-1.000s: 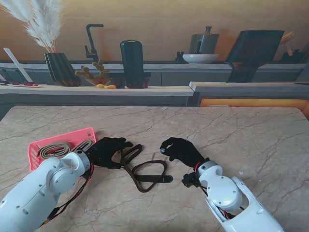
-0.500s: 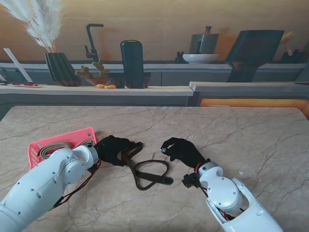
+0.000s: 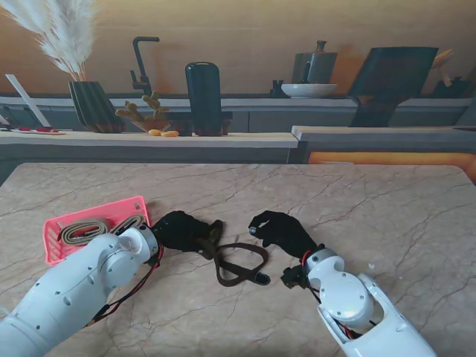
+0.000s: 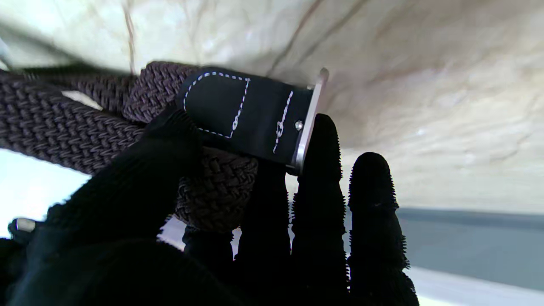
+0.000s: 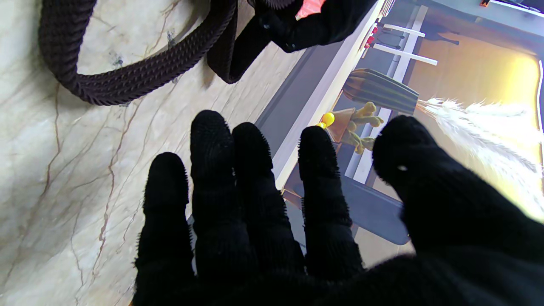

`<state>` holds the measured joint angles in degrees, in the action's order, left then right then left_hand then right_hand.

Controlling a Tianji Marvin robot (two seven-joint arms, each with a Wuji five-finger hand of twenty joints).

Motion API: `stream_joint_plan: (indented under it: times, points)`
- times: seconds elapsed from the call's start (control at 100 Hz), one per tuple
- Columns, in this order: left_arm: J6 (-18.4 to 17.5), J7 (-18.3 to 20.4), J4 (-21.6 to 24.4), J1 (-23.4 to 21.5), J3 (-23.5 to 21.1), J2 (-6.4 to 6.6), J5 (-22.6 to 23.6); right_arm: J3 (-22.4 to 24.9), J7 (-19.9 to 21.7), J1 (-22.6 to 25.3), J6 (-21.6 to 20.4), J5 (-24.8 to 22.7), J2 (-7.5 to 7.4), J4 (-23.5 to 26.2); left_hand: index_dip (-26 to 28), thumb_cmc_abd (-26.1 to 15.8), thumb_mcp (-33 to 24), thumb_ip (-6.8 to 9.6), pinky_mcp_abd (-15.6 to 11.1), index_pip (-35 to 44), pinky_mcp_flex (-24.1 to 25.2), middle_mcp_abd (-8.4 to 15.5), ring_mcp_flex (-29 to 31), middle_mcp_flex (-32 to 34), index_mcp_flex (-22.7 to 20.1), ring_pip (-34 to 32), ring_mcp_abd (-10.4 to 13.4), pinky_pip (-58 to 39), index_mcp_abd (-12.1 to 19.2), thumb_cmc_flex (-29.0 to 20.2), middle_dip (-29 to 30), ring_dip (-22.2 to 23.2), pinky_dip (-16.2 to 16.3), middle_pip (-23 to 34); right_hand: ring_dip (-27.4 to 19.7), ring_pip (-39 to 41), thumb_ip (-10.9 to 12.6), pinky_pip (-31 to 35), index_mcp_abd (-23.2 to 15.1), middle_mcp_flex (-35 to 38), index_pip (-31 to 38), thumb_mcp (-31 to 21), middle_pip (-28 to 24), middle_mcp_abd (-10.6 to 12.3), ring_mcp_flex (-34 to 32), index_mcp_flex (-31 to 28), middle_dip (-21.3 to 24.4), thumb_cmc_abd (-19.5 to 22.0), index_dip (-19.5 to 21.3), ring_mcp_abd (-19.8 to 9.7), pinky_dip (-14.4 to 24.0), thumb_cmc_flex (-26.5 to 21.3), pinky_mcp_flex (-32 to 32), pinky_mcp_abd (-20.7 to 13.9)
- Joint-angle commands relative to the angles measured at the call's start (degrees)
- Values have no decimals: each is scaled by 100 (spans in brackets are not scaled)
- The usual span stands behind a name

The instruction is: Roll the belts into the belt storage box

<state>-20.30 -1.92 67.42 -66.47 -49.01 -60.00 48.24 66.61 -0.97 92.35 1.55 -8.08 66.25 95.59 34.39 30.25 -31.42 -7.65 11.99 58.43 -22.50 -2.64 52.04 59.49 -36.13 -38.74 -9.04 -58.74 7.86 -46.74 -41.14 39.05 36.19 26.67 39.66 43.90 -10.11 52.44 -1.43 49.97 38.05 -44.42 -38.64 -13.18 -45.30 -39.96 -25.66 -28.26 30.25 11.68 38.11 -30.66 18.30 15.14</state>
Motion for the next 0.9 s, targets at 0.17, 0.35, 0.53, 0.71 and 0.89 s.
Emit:
stream_joint_plan:
  times: [0.17,0.35,0.53,0.71,0.89]
  points:
    - [148,-755,122,-313,-258,-265,-92,16,-76,54,10,-50,36,62,-421,-110,-420,-43,161,168,-1,-28,53,295,-151,-81,81,-238,-128,-571,71,-21,9,-77,73,61,196,-75,-213,105,119,136,-3,31,0,-95,0,117,-44,-109,118,66,-34,31]
    - [194,-1161,238,-487,-457,-390,-289,24,-133,32,0,-184,36,54,-538,-348,-452,21,172,7,44,-58,-43,193,-80,19,59,-221,-260,-771,137,-93,-30,-226,77,81,152,-63,-246,125,235,201,-18,36,-18,-92,-3,122,-94,-114,131,-63,-21,26]
    - [240,-1254,335,-622,-588,-510,-733,-35,-241,-86,-138,-733,6,-100,-458,-555,-490,31,194,-184,217,-46,-293,15,46,192,39,-127,-255,-1032,72,-167,-71,-474,49,81,40,-14,-769,178,1283,216,-45,111,-85,72,2,12,-684,-192,129,-868,64,0]
    - [127,-1436,446,-770,-708,-630,-1128,-154,-449,-296,-457,-1579,-46,-385,-397,-572,-480,35,168,-186,195,-7,-309,3,81,184,59,-130,-209,-1014,34,-160,-71,-505,-17,-36,-62,-12,-1388,69,1409,-76,0,216,-18,151,17,-138,-669,-315,86,-1183,103,-64]
    - [120,-1317,729,-963,-850,-742,-1858,-346,-688,-588,-819,-2112,-64,-745,-377,-592,-449,41,155,-196,156,-55,-287,-3,103,119,20,-174,-229,-1026,7,-123,-49,-490,-98,-216,-188,-38,-1735,-280,1338,-487,68,277,252,517,26,-502,-691,-435,40,-922,72,-177]
